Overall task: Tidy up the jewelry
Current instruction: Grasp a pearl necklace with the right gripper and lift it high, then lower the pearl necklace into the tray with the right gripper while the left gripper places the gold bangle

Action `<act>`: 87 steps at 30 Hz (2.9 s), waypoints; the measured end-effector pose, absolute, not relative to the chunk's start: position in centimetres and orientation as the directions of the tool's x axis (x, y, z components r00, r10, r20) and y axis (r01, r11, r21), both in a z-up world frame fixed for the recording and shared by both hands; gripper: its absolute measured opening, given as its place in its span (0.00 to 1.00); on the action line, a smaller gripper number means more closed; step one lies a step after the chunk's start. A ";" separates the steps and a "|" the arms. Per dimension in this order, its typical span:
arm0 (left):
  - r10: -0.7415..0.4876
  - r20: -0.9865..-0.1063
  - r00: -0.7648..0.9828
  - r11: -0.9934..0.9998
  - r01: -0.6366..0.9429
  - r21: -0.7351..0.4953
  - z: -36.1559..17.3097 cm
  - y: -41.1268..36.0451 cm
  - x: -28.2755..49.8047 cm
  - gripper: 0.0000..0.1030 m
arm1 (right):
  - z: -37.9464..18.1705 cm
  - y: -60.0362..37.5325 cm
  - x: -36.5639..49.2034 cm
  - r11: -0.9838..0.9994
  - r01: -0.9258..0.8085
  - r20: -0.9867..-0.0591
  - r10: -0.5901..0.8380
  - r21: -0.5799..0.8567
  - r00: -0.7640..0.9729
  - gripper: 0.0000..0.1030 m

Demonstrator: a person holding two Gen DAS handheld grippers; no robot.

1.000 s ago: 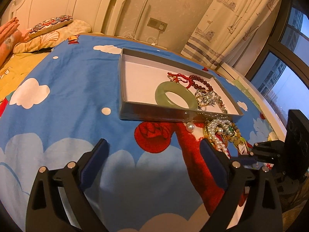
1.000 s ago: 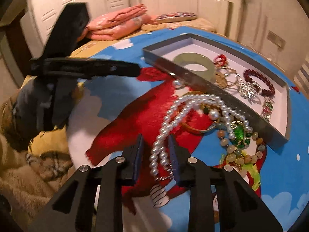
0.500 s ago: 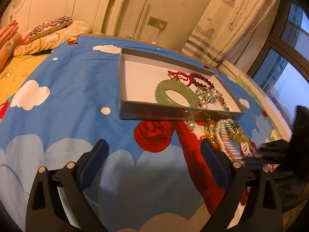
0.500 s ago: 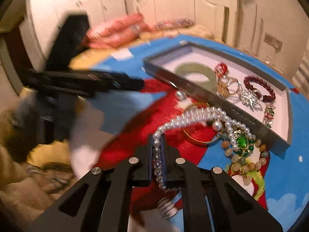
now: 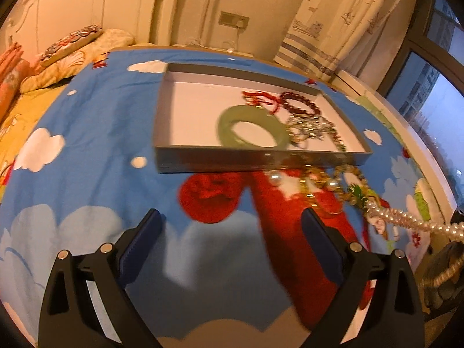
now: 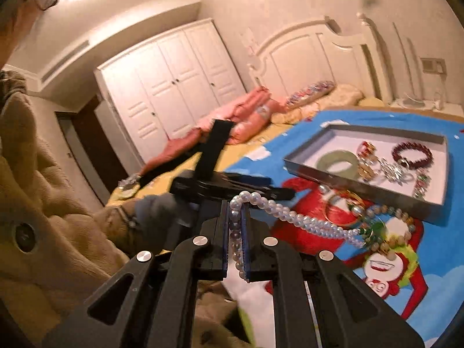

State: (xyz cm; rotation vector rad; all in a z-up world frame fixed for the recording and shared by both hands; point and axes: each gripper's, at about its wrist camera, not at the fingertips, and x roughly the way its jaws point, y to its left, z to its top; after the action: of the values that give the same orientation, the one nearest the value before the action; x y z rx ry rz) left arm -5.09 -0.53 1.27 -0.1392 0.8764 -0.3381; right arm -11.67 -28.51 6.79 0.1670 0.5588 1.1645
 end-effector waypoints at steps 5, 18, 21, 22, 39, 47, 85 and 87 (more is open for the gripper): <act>-0.347 -0.746 0.568 0.935 0.275 -0.224 1.2 -3.2 -4.9 0.93 | 8.1 -30.6 -12.2 0.341 -0.829 -0.227 0.937 0.443 0.265 0.09; -0.360 -0.757 0.546 0.922 0.331 -0.200 1.5 -7.5 -4.3 0.87 | 8.7 -35.8 -11.8 0.396 -0.798 -0.146 0.917 0.453 0.372 0.09; -0.340 -0.770 0.540 0.927 0.331 -0.178 1.3 -8.3 -3.9 0.73 | 8.4 -36.9 -11.7 0.411 -0.787 -0.135 0.909 0.461 0.396 0.09; -0.328 -0.774 0.541 0.930 0.330 -0.163 1.2 -8.4 -3.8 0.70 | 8.4 -37.1 -11.7 0.413 -0.783 -0.131 0.907 0.465 0.400 0.09; -0.207 -0.768 0.606 0.919 0.389 0.060 2.0 -11.3 -5.3 0.03 | 7.8 -39.1 -11.9 0.444 -0.763 -0.093 0.884 0.470 0.458 0.09; -0.226 -0.736 0.639 0.921 0.386 0.052 3.9 -11.3 -6.2 0.03 | 8.6 -39.4 -12.3 0.460 -0.764 -0.073 0.873 0.452 0.482 0.09; -0.135 -0.712 0.690 0.985 0.168 -0.025 6.9 -1.7 7.8 0.04 | 14.8 -29.6 4.9 0.733 -0.655 -0.315 0.674 0.180 0.668 0.09; -0.127 -0.727 0.675 0.988 0.154 -0.029 6.3 -1.4 9.0 0.04 | 14.7 -28.7 5.8 0.731 -0.657 -0.324 0.676 0.181 0.662 0.09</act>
State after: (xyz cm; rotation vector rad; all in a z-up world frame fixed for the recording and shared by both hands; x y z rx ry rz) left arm 8.99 -1.39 6.29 0.0356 0.8144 -0.1582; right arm 5.83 -28.70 14.68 0.0501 0.3860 0.7537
